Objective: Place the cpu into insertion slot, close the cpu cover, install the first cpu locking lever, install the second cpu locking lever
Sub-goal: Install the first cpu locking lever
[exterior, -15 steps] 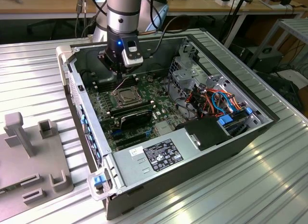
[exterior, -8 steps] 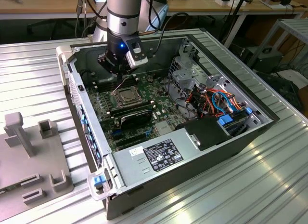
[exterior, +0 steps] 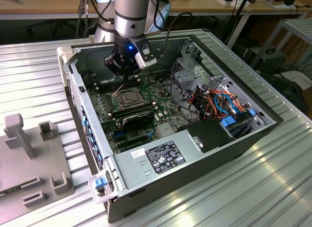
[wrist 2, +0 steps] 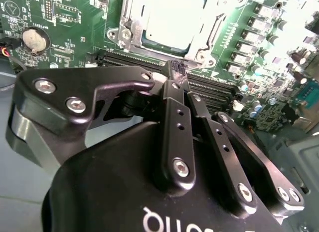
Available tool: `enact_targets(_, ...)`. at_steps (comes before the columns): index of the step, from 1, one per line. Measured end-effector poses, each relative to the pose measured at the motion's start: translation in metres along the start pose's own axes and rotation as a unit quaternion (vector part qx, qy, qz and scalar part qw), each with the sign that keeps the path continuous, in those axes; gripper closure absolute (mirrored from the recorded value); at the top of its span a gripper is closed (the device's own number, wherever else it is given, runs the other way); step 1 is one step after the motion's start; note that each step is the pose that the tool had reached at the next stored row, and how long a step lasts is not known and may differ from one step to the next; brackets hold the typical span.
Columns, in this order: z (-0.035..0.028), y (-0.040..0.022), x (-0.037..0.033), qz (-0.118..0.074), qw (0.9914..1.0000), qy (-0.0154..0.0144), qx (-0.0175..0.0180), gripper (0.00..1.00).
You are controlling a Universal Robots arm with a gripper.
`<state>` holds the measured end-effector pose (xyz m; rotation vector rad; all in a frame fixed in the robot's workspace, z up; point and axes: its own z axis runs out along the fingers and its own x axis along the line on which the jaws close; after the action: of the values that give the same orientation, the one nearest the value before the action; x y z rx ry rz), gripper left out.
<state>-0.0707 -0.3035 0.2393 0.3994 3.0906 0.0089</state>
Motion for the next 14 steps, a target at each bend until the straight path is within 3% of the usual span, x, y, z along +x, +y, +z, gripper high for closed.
enact_targets(14,0.0017,0.0001,-0.0004,-0.002,1.00000,0.0000,-0.0001,0.89)
